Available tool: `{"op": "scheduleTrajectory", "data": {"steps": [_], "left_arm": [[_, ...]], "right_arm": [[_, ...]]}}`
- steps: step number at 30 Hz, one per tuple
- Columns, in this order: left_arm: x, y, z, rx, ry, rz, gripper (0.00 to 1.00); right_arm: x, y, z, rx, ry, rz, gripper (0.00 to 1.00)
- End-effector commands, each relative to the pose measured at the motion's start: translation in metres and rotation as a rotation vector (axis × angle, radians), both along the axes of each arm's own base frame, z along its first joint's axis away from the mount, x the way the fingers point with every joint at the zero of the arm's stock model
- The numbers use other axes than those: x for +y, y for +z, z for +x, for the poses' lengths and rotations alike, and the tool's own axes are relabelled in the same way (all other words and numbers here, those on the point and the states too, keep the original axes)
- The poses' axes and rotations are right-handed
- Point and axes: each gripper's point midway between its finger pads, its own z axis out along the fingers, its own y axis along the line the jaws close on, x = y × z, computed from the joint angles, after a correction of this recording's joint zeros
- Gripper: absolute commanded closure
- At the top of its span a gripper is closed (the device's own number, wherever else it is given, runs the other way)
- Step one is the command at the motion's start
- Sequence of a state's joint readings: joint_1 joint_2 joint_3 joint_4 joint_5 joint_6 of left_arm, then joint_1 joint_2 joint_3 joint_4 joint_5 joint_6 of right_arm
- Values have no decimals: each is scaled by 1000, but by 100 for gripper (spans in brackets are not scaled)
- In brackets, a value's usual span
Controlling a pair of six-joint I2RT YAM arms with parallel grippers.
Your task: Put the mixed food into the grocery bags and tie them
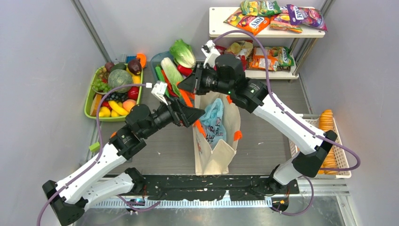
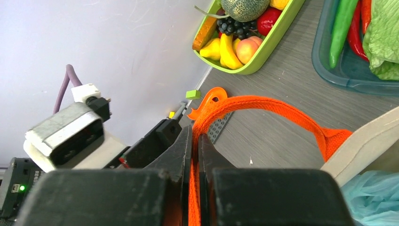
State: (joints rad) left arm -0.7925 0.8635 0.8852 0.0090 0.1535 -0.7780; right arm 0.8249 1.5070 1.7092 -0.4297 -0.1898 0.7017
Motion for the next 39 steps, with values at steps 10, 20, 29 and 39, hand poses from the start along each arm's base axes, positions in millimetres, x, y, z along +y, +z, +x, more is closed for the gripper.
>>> {"op": "scheduleTrajectory", "data": {"steps": [10,20,29,39], "left_arm": [[47,-30,24,3,270,140,98],[88,-60,10,2,368,179,100],[103,-75,-3,22,380,188,100],[111,-84,-8,49,387,214,89]], "right_arm": [[0,25,0,-155,-40,-50,73],[-106,-4,8,-299,-344,-338,21],[-163,-87,3,-189,-420,-681,20],[-180,-164,-11,-41,-408,-806,30]]}}
